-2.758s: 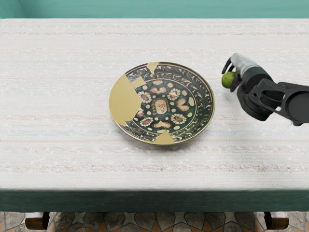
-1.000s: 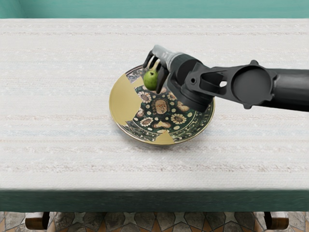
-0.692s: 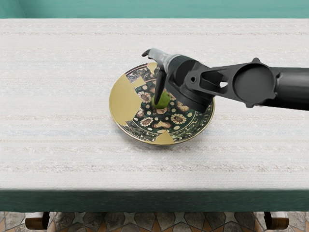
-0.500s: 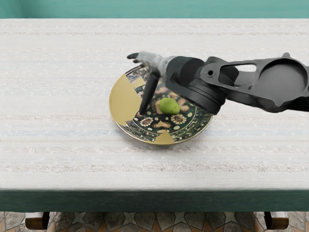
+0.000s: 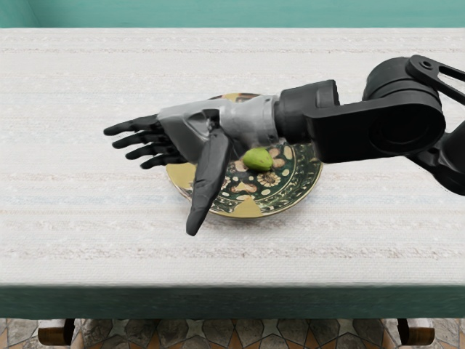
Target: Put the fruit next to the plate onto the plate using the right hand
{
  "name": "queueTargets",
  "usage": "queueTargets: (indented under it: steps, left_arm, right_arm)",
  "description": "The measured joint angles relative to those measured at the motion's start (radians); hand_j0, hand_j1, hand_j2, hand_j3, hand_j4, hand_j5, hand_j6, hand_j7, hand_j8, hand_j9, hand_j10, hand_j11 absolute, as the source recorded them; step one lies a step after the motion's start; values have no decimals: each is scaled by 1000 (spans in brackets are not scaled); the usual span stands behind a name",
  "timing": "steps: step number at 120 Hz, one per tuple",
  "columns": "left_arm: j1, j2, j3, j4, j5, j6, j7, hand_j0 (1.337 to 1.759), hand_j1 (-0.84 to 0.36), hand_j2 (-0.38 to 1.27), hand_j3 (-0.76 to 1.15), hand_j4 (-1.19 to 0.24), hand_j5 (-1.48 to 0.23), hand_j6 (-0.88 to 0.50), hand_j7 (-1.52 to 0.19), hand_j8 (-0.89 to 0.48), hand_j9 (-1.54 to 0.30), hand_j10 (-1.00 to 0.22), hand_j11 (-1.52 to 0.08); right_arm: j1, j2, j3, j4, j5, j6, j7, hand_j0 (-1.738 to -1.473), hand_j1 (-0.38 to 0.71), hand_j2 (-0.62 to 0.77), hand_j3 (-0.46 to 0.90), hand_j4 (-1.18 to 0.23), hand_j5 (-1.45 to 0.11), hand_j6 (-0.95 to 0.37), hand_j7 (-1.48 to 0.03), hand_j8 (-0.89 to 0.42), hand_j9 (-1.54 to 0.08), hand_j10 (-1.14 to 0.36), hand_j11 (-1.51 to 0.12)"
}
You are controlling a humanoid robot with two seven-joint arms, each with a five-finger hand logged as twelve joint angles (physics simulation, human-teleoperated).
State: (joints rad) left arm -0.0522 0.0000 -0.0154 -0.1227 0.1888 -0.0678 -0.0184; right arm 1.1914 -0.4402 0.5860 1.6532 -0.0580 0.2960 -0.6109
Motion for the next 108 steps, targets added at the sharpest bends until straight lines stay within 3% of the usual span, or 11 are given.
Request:
queueTargets:
  steps: [35,82,108]
  left_arm:
    - [0,0,1,0,0,0,0,1658,332,3,0,-15,-19,-15,-19,-15,-19,-15,-19]
    - [-3,0,1,-1,1,0,0,1658,332,3,0,-15,-19,-15,-19,-15,-19,-15,-19]
    - [-3,0,4,2,2,2,1,1658,332,3,0,-15,-19,-15,-19,-15,-19,-15,-19]
  right_arm:
    - [-122,-257,63,-10,287,280,0,-1658,-348,1,0,-1,-1,-1,-1,-1,-1,-1,-1]
    - [-265,-540,69,-83,400,314,0,-1658,-349,0,0,0,0,1,0,1,0,1,0]
    - [-316,-636,68,-126,427,315,0,-1658,-349,0,0,0,0,3,0,2,0,1,0]
